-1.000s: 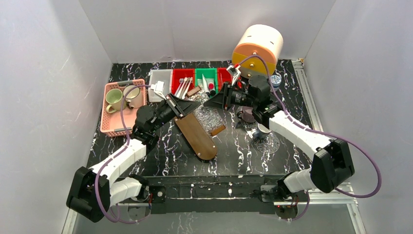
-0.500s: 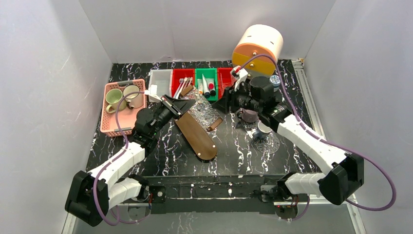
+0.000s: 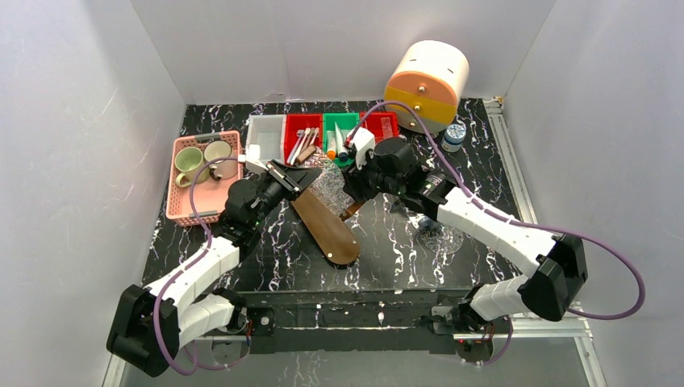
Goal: Prepare toiletry sets of a toothbrush and toothpaste on the tray
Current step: Pick up the toothpaste holder from the center of the board.
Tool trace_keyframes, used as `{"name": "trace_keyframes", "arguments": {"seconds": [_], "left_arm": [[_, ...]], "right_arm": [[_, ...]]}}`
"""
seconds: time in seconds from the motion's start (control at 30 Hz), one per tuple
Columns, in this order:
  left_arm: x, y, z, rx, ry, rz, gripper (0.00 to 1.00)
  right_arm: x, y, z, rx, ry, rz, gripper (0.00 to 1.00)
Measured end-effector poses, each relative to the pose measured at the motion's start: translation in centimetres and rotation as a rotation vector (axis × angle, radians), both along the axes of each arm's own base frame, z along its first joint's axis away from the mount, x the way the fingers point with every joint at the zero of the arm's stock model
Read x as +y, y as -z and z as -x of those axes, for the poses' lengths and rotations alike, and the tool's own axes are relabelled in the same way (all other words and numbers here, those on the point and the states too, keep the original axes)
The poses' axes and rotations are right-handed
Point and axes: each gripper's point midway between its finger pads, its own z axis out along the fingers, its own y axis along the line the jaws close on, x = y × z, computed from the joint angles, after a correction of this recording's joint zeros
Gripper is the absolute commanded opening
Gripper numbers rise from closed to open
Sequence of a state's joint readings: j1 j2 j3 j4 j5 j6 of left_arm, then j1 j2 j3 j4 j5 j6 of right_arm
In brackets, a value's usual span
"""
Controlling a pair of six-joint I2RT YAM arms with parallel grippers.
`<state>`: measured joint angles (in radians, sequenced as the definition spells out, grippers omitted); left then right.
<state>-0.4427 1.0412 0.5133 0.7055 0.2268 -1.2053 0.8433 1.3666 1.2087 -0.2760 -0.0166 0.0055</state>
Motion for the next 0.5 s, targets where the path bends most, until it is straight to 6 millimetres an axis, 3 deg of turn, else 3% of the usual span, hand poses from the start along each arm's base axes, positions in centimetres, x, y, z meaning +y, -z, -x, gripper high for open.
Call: {"name": "trace_keyframes", "arguments": {"seconds": [0.17, 0.5], "left_arm": [[0.1, 0.4, -0.1, 0.015, -0.007, -0.009, 0.00], [0.2, 0.8, -0.2, 0.029, -0.017, -0.014, 0.00]], "right_arm": [[-0.4, 0.8, -0.5, -0.037, 0.018, 0.067, 0.57], [0.7, 2.0, -0.8, -0.074, 0.002, 0.137, 0.49]]}}
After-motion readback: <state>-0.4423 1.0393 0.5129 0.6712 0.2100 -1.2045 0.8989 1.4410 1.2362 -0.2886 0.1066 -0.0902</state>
